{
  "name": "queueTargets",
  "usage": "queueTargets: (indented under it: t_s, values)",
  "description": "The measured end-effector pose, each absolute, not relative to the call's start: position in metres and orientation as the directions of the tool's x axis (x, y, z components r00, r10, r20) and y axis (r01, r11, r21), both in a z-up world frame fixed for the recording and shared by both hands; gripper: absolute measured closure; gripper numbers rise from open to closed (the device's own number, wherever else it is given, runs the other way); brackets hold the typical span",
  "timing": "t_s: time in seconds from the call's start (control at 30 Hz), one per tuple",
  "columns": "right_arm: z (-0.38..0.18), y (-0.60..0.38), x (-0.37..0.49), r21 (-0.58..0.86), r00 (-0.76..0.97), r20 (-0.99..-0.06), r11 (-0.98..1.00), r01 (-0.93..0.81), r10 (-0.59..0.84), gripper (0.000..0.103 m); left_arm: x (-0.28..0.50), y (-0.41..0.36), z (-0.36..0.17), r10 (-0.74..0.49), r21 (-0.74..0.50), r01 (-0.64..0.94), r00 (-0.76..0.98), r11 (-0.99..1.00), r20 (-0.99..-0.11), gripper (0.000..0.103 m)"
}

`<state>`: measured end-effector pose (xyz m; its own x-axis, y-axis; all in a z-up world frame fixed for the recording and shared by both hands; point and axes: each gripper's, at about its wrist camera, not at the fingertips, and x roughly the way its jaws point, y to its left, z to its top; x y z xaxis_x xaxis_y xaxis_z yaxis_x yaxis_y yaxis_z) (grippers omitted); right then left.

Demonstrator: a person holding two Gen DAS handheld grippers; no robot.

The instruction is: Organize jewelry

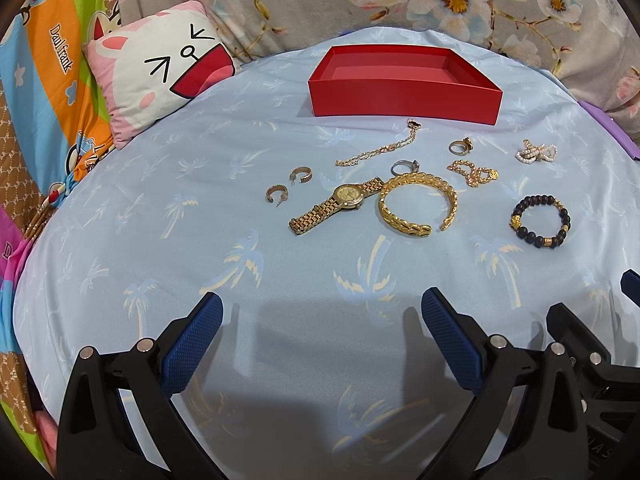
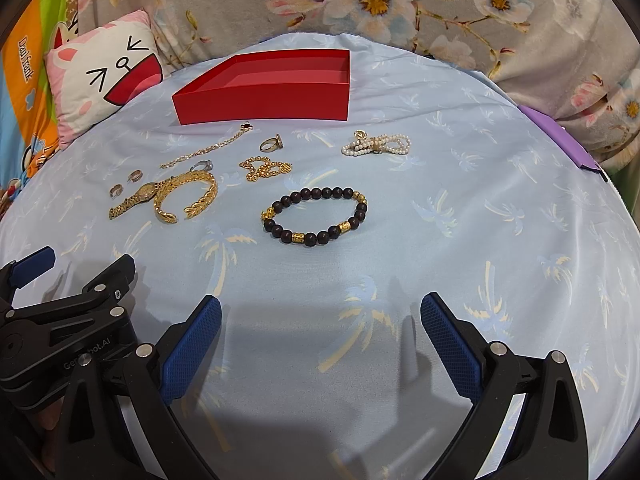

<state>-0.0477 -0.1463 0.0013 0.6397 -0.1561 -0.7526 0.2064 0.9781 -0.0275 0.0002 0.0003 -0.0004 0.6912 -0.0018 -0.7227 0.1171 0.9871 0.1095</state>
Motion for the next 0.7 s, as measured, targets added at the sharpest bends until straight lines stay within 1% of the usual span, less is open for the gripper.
queueTargets:
  t_s: [0.43, 0.53, 0.63, 0.7]
  values:
    - [-0.001, -0.146, -0.047, -0.019, 0.638, -0.756, 0.979, 0.201, -0.145, 0.005, 0.001, 0.0, -0.001, -0.005, 0.106, 0.118, 0.69, 0.987, -0.724, 0.006]
    - [-0.001, -0.147, -0.045, -0.001, 0.644, -0.756, 0.983, 0.184, -0.121, 0.005, 0.001, 0.006, -0.005, -0.041, 0.074, 0.135, 0.692, 0.988, -0.721, 0.005]
    - [0.006, -0.147, -0.041, -0.059, 0.656, -0.737, 0.982, 0.18, -0.164, 0.005, 0.003, 0.015, -0.003, -0.075, 0.039, 0.148, 0.693, 0.988, -0.717, 0.005]
    - [0.014, -0.151, -0.038, -0.05, 0.666, -0.729, 0.983, 0.177, -0.157, 0.005, 0.008, 0.023, 0.0, -0.089, 0.006, 0.136, 0.685, 0.991, -0.723, 0.005]
